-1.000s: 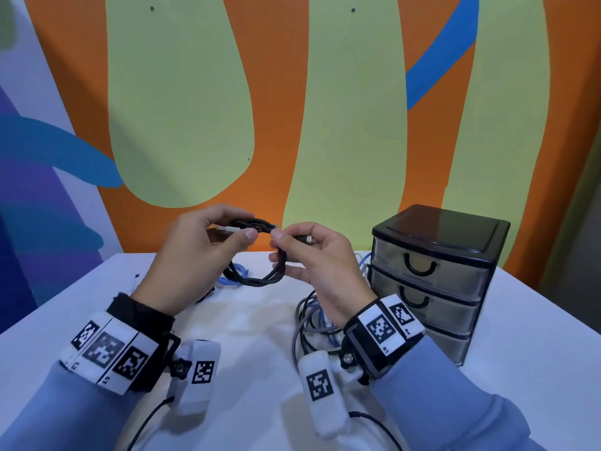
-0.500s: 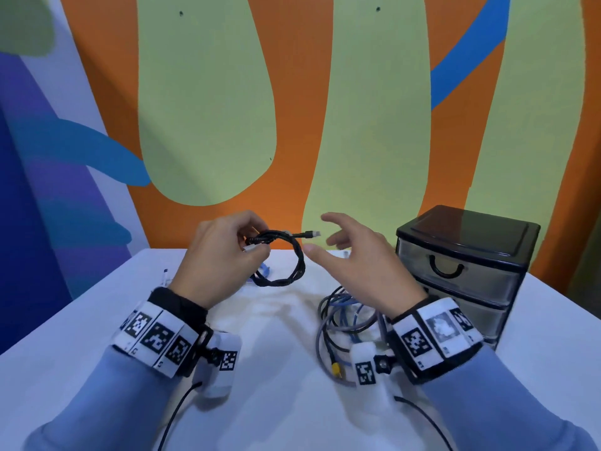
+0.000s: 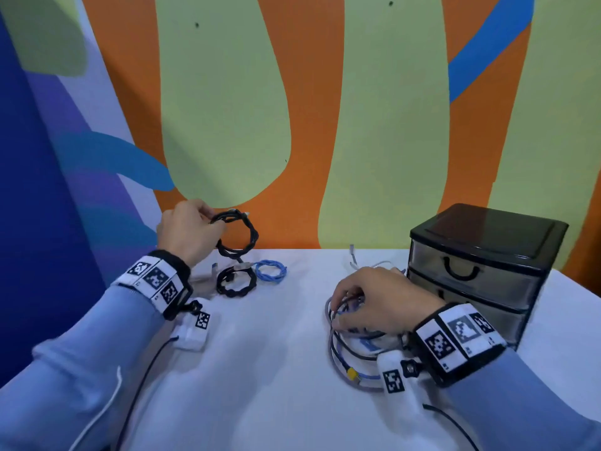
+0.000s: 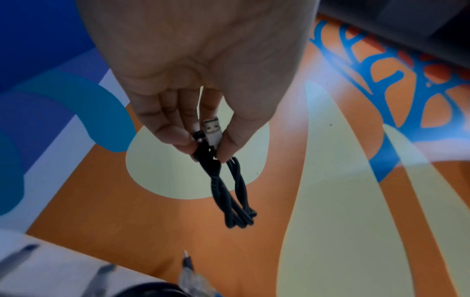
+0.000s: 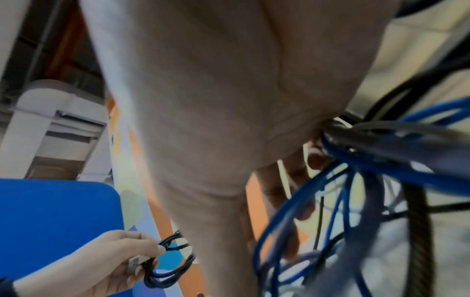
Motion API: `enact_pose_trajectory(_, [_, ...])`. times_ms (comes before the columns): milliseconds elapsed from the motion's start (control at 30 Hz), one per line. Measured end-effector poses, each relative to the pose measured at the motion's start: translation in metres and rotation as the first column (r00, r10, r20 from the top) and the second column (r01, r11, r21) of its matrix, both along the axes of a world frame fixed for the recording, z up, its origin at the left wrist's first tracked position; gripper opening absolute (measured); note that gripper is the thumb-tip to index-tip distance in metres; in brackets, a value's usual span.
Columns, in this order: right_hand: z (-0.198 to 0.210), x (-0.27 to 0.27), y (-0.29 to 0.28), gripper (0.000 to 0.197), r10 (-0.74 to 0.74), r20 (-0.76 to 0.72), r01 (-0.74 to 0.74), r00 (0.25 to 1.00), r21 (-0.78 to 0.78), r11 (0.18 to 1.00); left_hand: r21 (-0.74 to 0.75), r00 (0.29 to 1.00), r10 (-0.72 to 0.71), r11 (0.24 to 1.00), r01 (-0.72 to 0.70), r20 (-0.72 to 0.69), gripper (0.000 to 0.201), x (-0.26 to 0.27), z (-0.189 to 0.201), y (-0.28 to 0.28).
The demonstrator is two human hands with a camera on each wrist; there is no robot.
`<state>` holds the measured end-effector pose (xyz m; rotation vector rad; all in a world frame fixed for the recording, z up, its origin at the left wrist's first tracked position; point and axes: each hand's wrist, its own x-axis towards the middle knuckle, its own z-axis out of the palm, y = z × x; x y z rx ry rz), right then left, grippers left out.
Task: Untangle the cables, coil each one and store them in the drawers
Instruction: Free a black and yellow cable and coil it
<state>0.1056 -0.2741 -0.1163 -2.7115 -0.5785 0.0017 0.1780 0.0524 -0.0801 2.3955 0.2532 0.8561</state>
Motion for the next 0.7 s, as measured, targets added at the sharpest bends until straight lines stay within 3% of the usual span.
enact_pose_trajectory(133, [-0.01, 0.01, 0.001, 0.012, -0.01, 0.068, -0.008, 0.998, 0.258, 0.966, 0.116, 0.977, 0.074, 0.992, -0.052, -0.202, 0.016, 0.02, 0.009, 0.015])
enact_pose_trajectory(333, [-0.034, 0.024, 0.018, 0.015, -0.11, 0.13, 0.0, 0.985, 0.644, 0.765, -0.1, 0.933, 0.136, 0.979, -0.178, -0.332, 0.031, 0.029, -0.011, 0.055])
enact_pose_trajectory(433, [-0.041, 0.023, 0.028, 0.017, -0.086, 0.096, -0.002, 0.992, 0.674, 0.738, -0.061, 0.908, 0.125, 0.985, -0.163, -0.4, 0.036, 0.034, -0.022, 0.06])
enact_pose_trajectory(600, [-0.047, 0.019, 0.037, 0.009, -0.049, 0.098, -0.03, 0.994, 0.677, 0.735, 0.2, 0.847, 0.159, 0.978, -0.064, -0.508, 0.05, 0.033, -0.028, 0.048])
enact_pose_trajectory(700, [-0.046, 0.017, 0.038, 0.008, -0.063, 0.094, -0.023, 0.994, 0.716, 0.697, 0.224, 0.82, 0.133, 0.974, -0.005, -0.557, 0.066, 0.041, -0.03, 0.06])
